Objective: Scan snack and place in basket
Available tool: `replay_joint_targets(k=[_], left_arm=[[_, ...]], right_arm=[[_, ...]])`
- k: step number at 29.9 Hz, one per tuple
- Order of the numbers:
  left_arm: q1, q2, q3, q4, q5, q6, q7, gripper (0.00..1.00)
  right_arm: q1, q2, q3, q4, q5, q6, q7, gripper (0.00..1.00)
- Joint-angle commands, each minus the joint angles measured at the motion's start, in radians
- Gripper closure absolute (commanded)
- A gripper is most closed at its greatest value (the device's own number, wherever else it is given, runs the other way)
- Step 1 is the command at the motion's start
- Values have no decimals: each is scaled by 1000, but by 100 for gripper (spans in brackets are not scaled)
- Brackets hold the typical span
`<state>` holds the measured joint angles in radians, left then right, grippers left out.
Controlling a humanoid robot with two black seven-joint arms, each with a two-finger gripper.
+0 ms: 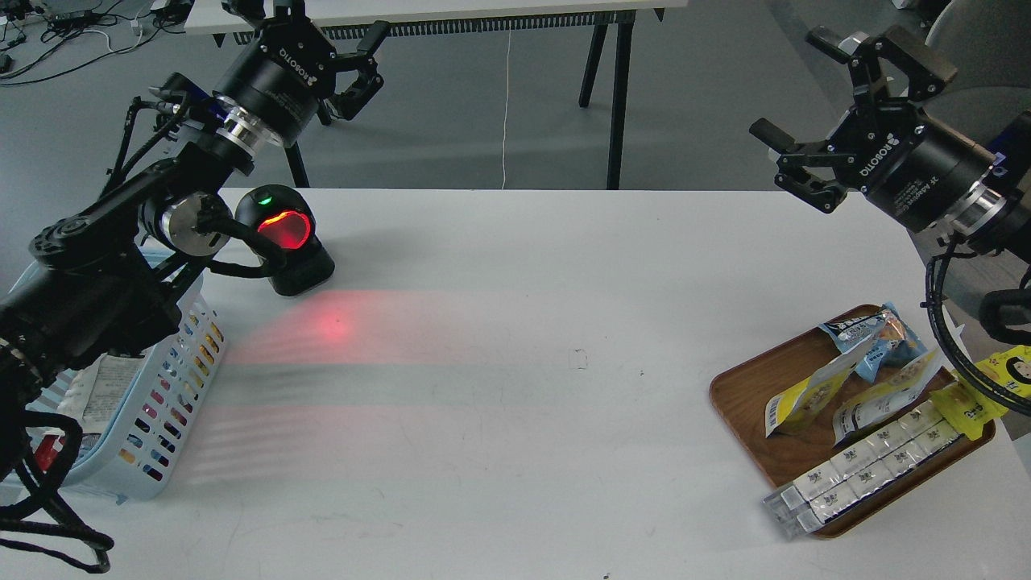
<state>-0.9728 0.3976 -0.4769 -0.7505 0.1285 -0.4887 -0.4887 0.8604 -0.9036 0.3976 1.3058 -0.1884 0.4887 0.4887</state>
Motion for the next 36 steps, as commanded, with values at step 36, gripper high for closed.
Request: replay_joint_targets(k=[36], left_arm=[[-113, 49, -85, 11, 7, 0, 0, 0]], right_arm=[[58, -75, 115, -132, -2, 0, 0, 1]])
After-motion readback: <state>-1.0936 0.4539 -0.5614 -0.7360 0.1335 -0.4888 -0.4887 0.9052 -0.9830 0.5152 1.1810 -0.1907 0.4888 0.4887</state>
